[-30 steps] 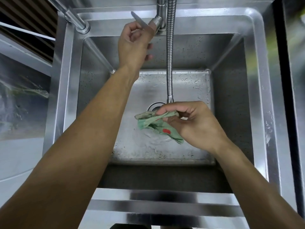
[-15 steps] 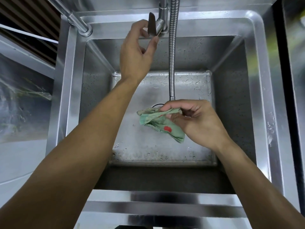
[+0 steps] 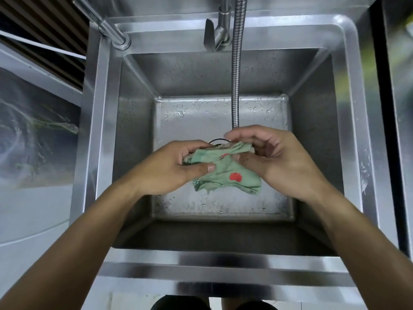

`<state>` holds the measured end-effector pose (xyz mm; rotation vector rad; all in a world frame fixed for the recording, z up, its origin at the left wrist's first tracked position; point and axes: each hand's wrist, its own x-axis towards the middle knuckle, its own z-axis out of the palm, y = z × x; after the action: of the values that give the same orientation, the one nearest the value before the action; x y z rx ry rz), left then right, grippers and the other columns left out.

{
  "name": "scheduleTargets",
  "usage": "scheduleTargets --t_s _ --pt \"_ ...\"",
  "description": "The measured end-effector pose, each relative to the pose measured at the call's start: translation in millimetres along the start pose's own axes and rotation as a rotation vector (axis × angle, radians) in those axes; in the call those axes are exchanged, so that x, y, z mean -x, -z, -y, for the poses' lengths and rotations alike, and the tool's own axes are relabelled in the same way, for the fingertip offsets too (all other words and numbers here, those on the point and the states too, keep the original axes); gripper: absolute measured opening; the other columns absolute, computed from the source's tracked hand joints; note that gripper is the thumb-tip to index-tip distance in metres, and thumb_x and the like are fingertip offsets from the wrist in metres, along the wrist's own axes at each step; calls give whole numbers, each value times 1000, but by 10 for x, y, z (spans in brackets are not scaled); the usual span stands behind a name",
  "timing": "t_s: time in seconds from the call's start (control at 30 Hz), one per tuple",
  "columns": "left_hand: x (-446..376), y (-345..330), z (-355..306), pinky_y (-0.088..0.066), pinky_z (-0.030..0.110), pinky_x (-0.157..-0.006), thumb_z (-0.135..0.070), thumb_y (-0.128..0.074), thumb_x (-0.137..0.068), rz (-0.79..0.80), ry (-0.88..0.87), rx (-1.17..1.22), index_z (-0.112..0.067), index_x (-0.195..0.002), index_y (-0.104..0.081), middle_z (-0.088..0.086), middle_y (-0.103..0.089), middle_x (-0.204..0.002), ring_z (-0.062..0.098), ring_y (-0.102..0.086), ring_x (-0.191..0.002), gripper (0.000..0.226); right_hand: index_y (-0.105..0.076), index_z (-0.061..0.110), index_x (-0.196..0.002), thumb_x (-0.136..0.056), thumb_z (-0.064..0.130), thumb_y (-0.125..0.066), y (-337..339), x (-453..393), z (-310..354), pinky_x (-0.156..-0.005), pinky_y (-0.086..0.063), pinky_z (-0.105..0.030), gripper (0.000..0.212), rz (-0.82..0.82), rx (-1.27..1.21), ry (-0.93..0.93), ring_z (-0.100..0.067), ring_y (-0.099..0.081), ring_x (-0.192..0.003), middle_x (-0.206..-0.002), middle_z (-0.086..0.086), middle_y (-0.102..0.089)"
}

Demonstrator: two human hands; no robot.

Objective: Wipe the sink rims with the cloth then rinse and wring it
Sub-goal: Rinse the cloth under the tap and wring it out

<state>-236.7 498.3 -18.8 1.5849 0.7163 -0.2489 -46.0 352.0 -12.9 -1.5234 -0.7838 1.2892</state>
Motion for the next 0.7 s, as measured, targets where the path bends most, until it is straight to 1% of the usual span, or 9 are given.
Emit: scheduleTargets --t_s 0.07,0.17,0.27,0.33,0.4,0.47,0.53,0.6,0.7 --pt "-9 66 -38 -56 34 -99 -14 -70 -94 5 -21 -9 -25 -120 -71 -8 -77 -112 11 -72 -106 28 -72 29 -119 -92 -8 -68 65 40 10 -93 -62 -42 45 49 115 -8 -20 -72 -104 -110 5 -76" --pt "-100 93 -110 -55 24 -97 -1 -72 -91 -10 -67 76 -28 -113 -73 -9 -78 -112 8 -71 -106 35 -75 28 -111 -94 -6 -65 149 51 62 -89 -61 -38 39 39 268 74 -21 -71 -99 -108 7 -75" --pt "-237 110 -123 -60 33 -88 -1 -69 -79 60 30 451 -18 -106 -72 3 -75 -106 18 -72 -98 32 -75 18 -110 -96 -12 -58 149 21 81 -90 -60 -33 38 -35 273 235 -19 -72 -101 -108 1 -75" --pt "-285 179 -156 -59 40 -88 -18 -71 -76 267 83 663 -11 -112 -67 12 -71 -112 25 -70 -100 38 -75 17 -109 -92 -17 -58 136 10 73 -87 -59 -27 42 -98 296 341 -18 -72 -98 -108 -3 -75" --pt "-322 275 -192 -56 43 -95 -52 -63 -84 406 123 715 -8 -119 -68 20 -65 -126 33 -66 -111 57 -76 16 -107 -89 -20 -60 126 20 69 -85 -59 -25 43 -149 294 421 -19 -73 -99 -109 -5 -74" --pt "-386 352 -254 -53 42 -99 -68 -55 -85 429 214 685 -7 -120 -69 24 -62 -132 35 -63 -113 71 -77 13 -100 -88 -23 -59 118 38 89 -82 -60 -27 42 -178 299 495 -19 -72 -103 -109 -10 -73" --pt "-462 369 -330 -48 44 -102 -61 -75 -78 510 230 548 -7 -122 -71 21 -66 -130 35 -64 -113 70 -78 11 -91 -85 -27 -56 121 41 99 -81 -58 -27 44 -203 336 555 -19 -71 -103 -108 -13 -72" --pt "-520 347 -404 -53 45 -100 -50 -86 -72 665 218 346 -8 -124 -71 18 -70 -127 37 -65 -114 69 -79 7 -86 -80 -31 -52 120 29 100 -80 -57 -28 46 -205 376 619 -20 -71 -102 -108 -15 -72" --pt "-569 280 -576 -60 30 -68 -28 -81 -83 788 274 64 -5 -119 -69 9 -76 -102 24 -72 -85 44 -80 3 -85 -78 -32 -53 120 55 70 -79 -59 -37 45 -151 463 679 -24 -71 -101 -109 -17 -71"
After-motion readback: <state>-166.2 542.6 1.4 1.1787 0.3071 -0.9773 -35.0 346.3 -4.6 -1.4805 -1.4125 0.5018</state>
